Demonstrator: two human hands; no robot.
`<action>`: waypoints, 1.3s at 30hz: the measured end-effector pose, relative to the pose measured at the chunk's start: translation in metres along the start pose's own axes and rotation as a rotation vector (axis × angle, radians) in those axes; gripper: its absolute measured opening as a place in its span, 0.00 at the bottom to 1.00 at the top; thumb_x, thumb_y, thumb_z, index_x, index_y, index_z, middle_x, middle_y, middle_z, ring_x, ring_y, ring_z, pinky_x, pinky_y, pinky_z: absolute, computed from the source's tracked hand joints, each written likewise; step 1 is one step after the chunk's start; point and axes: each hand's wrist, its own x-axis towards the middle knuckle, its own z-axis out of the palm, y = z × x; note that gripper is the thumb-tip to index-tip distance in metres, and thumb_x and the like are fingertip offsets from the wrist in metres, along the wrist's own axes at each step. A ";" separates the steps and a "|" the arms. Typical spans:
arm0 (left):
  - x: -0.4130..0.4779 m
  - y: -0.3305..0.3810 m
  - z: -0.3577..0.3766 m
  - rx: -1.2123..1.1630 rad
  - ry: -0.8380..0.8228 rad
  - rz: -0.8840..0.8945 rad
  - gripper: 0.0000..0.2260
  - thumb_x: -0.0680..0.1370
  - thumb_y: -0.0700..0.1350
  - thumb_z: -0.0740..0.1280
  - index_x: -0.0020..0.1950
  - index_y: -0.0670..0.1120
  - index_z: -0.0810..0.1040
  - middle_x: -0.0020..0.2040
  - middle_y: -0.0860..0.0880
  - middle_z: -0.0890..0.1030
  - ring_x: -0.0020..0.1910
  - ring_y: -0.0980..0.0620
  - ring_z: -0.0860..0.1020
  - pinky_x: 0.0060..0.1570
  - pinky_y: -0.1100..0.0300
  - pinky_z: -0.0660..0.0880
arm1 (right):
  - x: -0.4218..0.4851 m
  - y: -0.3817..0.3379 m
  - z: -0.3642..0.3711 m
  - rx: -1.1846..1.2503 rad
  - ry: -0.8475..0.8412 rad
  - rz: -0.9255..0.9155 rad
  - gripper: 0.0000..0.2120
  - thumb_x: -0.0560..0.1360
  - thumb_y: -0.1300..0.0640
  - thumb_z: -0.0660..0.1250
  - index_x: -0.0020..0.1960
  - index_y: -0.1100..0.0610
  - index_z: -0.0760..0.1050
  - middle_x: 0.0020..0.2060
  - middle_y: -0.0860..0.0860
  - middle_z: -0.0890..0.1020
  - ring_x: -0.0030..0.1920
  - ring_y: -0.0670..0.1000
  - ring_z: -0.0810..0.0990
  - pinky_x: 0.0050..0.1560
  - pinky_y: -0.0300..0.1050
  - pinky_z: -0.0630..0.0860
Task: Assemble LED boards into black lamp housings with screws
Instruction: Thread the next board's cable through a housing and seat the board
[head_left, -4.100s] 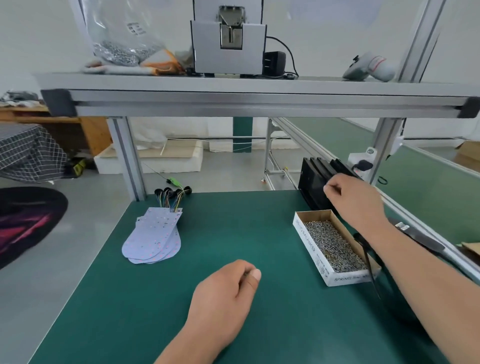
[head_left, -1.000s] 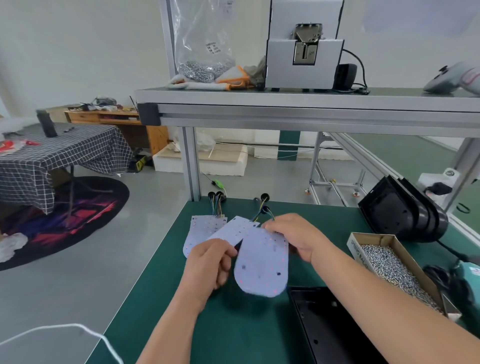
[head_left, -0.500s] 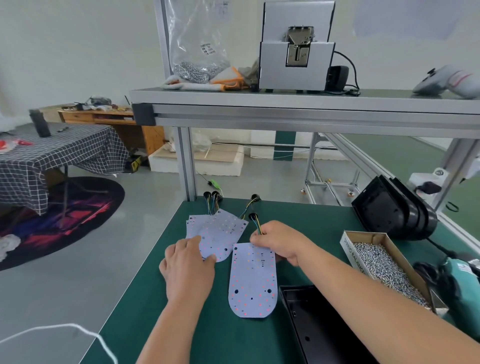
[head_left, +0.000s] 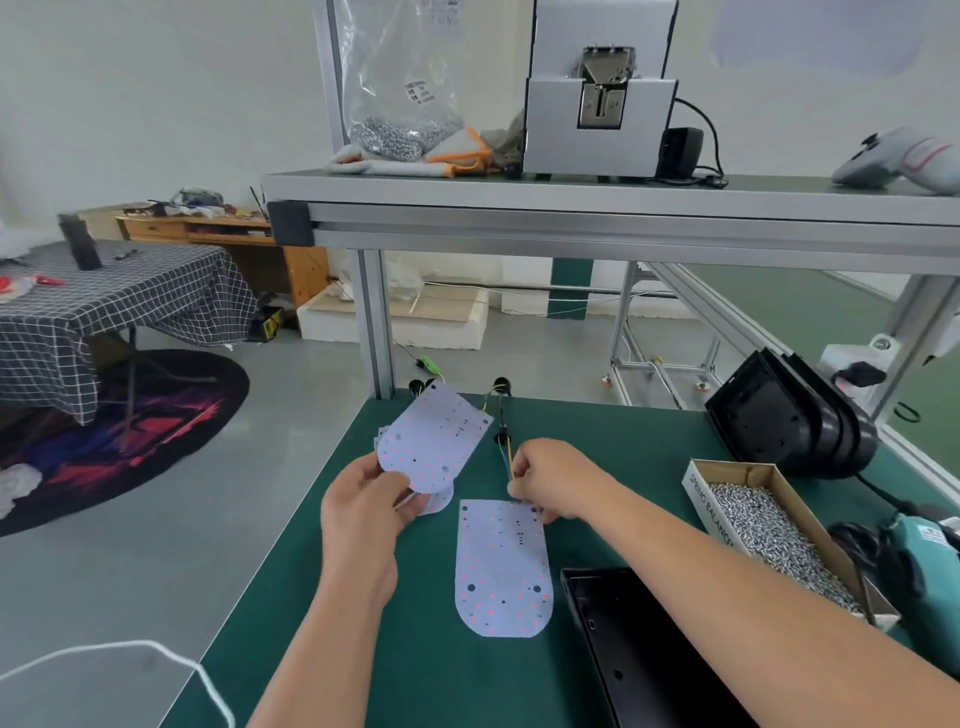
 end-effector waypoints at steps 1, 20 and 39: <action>0.001 0.001 -0.001 -0.105 -0.023 -0.056 0.11 0.78 0.30 0.65 0.56 0.39 0.83 0.52 0.41 0.88 0.42 0.46 0.86 0.41 0.57 0.84 | 0.001 0.001 -0.001 0.152 -0.028 0.016 0.04 0.79 0.62 0.66 0.47 0.63 0.76 0.36 0.57 0.81 0.31 0.55 0.86 0.31 0.43 0.80; -0.054 0.006 0.023 0.166 -1.049 -0.408 0.21 0.72 0.39 0.74 0.63 0.35 0.76 0.54 0.40 0.80 0.40 0.43 0.80 0.37 0.56 0.78 | -0.036 0.066 -0.051 0.501 0.530 -0.073 0.09 0.85 0.54 0.66 0.59 0.57 0.81 0.52 0.58 0.83 0.49 0.57 0.82 0.54 0.51 0.80; -0.082 0.005 0.047 -0.041 -0.962 -0.218 0.17 0.75 0.49 0.80 0.60 0.42 0.86 0.60 0.40 0.86 0.54 0.42 0.86 0.53 0.48 0.83 | -0.146 -0.023 -0.039 0.683 0.392 -0.378 0.06 0.75 0.57 0.64 0.40 0.56 0.75 0.37 0.54 0.75 0.40 0.51 0.69 0.43 0.51 0.69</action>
